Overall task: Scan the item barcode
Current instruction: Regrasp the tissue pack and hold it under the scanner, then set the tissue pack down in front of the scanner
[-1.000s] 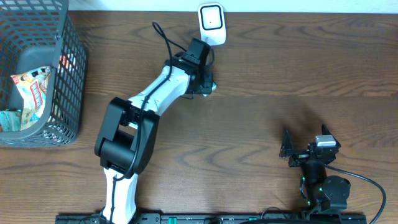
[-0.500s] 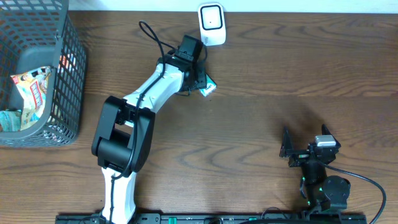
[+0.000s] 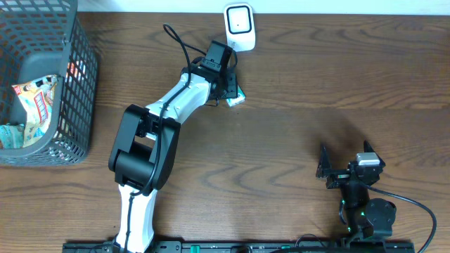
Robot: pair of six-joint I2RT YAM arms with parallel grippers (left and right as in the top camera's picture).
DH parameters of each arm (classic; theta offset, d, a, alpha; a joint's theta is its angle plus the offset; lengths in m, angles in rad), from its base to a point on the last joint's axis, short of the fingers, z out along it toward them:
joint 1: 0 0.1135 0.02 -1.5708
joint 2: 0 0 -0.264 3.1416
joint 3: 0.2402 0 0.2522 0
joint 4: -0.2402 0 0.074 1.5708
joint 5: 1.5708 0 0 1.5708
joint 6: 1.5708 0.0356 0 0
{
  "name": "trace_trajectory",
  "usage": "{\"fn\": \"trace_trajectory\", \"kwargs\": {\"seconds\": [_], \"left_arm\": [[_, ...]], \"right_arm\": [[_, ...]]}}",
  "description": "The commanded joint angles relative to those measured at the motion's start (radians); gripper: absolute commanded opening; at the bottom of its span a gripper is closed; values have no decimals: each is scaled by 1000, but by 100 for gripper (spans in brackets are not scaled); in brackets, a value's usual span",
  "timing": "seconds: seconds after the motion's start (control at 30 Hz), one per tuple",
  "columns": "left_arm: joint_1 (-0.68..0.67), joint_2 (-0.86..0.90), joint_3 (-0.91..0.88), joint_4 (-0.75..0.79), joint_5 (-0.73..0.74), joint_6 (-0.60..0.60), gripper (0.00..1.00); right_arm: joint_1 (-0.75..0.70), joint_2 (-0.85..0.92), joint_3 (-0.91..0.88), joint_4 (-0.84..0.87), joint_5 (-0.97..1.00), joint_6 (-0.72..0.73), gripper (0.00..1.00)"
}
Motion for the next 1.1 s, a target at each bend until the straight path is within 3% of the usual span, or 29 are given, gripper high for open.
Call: {"fn": "trace_trajectory", "kwargs": {"seconds": [0.0, 0.13, 0.53, 0.8, 1.07], "left_arm": [[3, 9, -4, 13, 51, 123, 50], [3, 9, -4, 32, 135, 181, 50], [22, 2, -2, 45, 122, 192, 52], [91, -154, -2, 42, 122, 192, 58], [230, -441, -2, 87, 122, 192, 84]], "right_arm": [[8, -6, -2, -4, 3, 0, 99], [8, -6, -2, -4, 3, 0, 99], [8, -6, -2, -4, 3, 0, 99], [8, -6, -2, -4, 3, 0, 99], [8, -6, -2, -4, 3, 0, 99]]}}
